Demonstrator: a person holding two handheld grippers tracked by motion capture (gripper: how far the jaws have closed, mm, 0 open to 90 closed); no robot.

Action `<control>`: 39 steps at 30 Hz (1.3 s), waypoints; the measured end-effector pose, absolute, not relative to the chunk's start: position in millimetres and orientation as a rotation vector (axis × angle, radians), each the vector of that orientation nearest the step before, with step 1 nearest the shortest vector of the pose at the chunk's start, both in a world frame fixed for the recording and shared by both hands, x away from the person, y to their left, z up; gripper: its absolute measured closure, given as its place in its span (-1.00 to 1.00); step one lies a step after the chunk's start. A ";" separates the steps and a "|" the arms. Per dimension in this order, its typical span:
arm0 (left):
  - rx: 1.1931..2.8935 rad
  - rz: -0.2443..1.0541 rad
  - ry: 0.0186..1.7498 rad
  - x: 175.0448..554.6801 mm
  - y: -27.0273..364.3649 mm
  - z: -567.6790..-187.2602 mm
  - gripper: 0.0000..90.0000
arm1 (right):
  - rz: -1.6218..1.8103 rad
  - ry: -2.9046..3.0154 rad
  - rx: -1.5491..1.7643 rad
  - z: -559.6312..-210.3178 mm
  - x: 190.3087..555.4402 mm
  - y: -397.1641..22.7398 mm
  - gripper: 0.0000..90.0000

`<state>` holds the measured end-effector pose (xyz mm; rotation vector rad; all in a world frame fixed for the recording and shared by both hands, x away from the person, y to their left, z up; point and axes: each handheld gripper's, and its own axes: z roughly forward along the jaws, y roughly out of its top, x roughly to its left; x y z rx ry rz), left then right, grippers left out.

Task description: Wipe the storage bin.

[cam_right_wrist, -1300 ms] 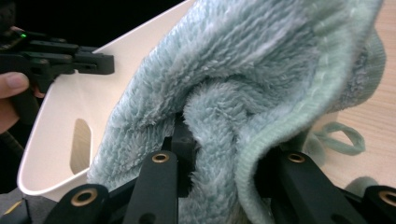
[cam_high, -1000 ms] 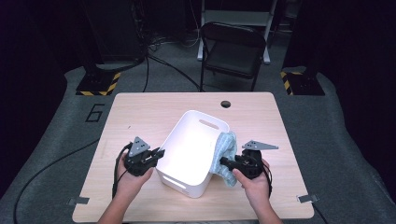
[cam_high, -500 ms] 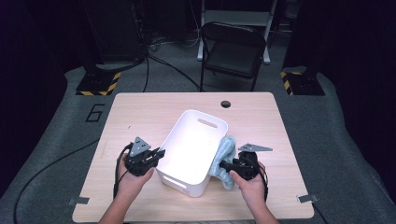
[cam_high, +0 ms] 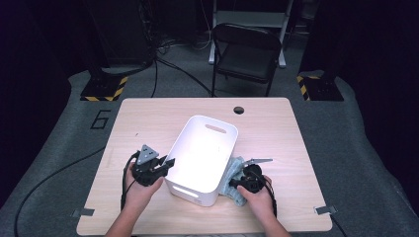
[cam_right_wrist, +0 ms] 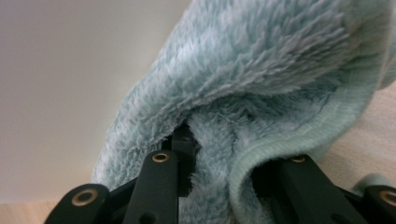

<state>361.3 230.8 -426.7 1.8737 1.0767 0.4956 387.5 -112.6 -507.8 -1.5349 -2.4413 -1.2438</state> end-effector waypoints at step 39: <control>1.914 0.551 1.088 358.4 224.9 -424.5 0.54 | -1.690 -2.400 -1.345 -422.1 352.9 -112.2 0.55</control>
